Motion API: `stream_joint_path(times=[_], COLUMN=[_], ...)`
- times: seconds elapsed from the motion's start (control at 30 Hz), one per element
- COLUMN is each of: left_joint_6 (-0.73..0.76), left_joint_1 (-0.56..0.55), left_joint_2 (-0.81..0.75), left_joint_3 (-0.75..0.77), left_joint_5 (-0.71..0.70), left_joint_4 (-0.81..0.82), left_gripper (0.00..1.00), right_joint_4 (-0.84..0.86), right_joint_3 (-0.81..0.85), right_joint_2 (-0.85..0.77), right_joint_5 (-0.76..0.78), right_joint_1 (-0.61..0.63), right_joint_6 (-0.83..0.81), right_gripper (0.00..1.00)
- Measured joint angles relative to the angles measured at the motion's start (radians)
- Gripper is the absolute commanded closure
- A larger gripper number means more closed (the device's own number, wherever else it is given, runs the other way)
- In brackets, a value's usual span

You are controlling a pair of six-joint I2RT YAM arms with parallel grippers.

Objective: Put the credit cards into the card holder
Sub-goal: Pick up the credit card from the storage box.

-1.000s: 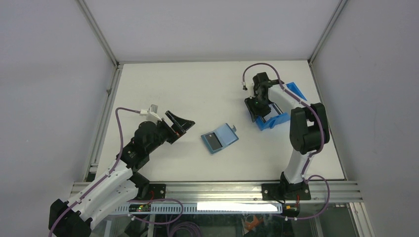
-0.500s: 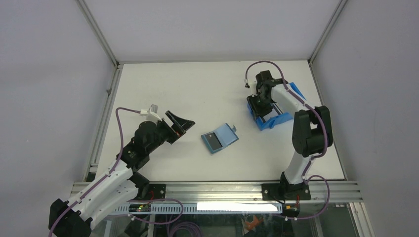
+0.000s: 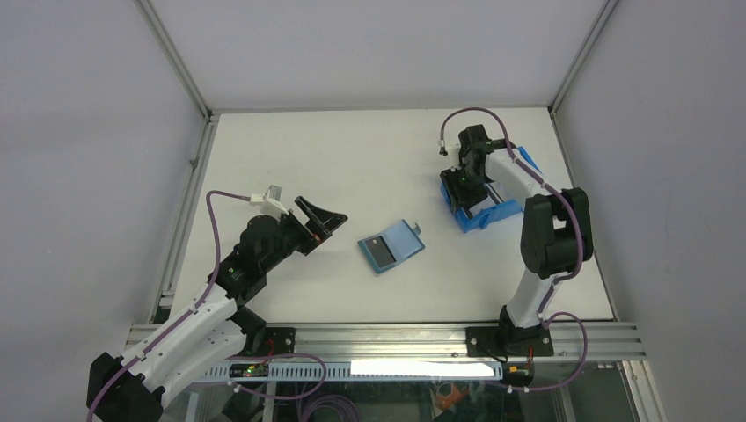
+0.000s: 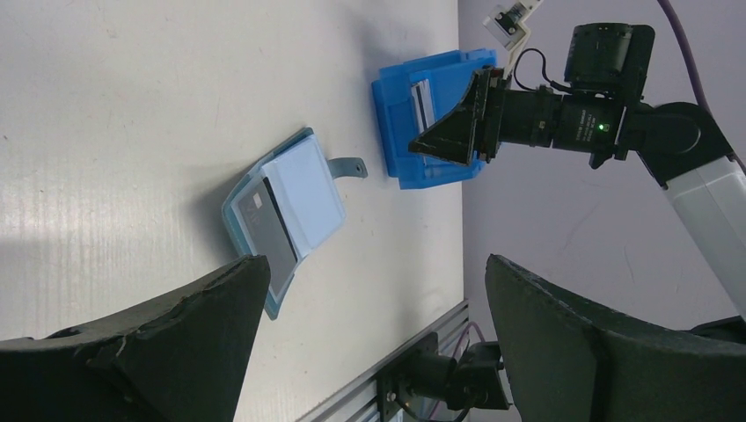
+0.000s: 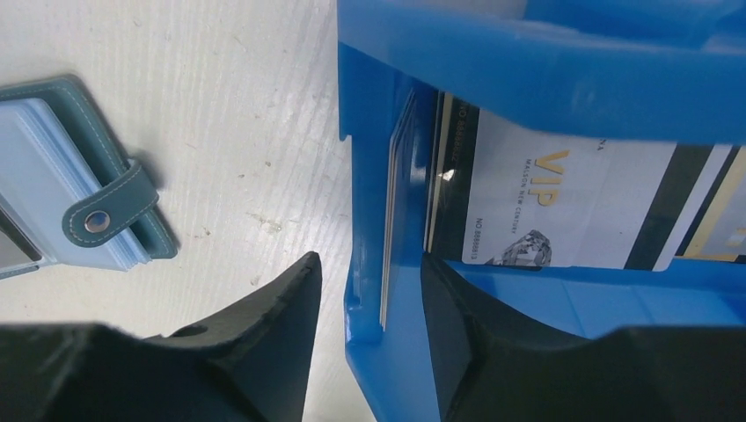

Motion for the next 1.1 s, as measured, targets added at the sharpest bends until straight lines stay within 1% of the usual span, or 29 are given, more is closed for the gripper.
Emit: stream_joint_path(times=[0.17,0.33,0.6,0.77,0.9,1.1], left_joint_6=[-0.005,-0.01,-0.016,-0.017,-0.017,-0.017], left_joint_1=[0.0,0.0,0.0,0.0,0.0,0.0], left_joint_2=[0.0,-0.002,-0.009,-0.006,-0.006,-0.008], left_joint_3=[0.0,-0.001,-0.016,-0.016,-0.016,-0.017], left_joint_5=[0.0,0.0,0.0,0.0,0.0,0.0], left_joint_4=[0.0,0.0,0.0,0.001,0.001,0.001], left_gripper=[0.02,0.02,0.02,0.02,0.02,0.02], right_joint_4=[-0.001,-0.006,-0.011,-0.013,-0.013,-0.014], right_joint_3=[0.02,0.022,0.023,0.023,0.023,0.023], right_joint_2=[0.044,0.06,0.038,0.0,-0.011,-0.011], right_joint_5=[-0.009,-0.027,-0.036,-0.041,-0.044,-0.042], right_joint_1=[-0.001,0.002,0.002,0.002,0.002,-0.002], right_joint_6=[0.003,0.004,0.007,0.008,0.01,0.01], right_gripper=[0.5,0.57,0.65,0.67,0.72,0.84])
